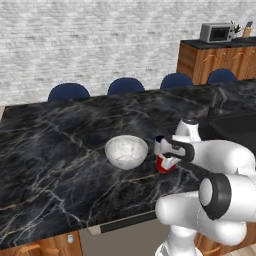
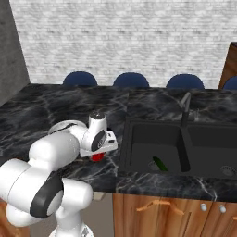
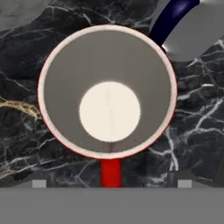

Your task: Clear the mugs and bowl far away from the sink.

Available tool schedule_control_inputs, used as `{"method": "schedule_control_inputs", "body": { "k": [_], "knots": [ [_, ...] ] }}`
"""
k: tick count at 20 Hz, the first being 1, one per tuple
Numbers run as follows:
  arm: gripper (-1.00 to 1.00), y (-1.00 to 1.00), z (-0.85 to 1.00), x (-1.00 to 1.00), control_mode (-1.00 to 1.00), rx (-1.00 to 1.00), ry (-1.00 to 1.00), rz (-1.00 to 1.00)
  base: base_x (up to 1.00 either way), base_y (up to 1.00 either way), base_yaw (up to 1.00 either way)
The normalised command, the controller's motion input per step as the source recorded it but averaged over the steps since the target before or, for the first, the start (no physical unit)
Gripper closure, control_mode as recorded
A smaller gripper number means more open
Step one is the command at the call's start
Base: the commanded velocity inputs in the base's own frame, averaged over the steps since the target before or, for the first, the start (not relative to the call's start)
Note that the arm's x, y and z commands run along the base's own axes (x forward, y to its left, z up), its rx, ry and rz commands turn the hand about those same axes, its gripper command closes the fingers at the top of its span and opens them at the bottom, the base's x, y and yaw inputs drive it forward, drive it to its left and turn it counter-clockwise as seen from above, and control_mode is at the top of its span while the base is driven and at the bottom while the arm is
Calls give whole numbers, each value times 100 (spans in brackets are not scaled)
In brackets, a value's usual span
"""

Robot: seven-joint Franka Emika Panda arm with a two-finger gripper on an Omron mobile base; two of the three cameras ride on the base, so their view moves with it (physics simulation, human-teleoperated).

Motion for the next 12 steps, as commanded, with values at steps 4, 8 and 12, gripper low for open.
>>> {"method": "schedule_control_inputs", "body": {
  "k": [4,8,12],
  "knots": [
    [-100,0,-15,23,-100,0,3,0,0,0,0],
    [100,0,-8,1,-100,1,0,0,0,0,0],
    [100,0,-5,0,-100,1,0,0,0,0,0]
  ]
}}
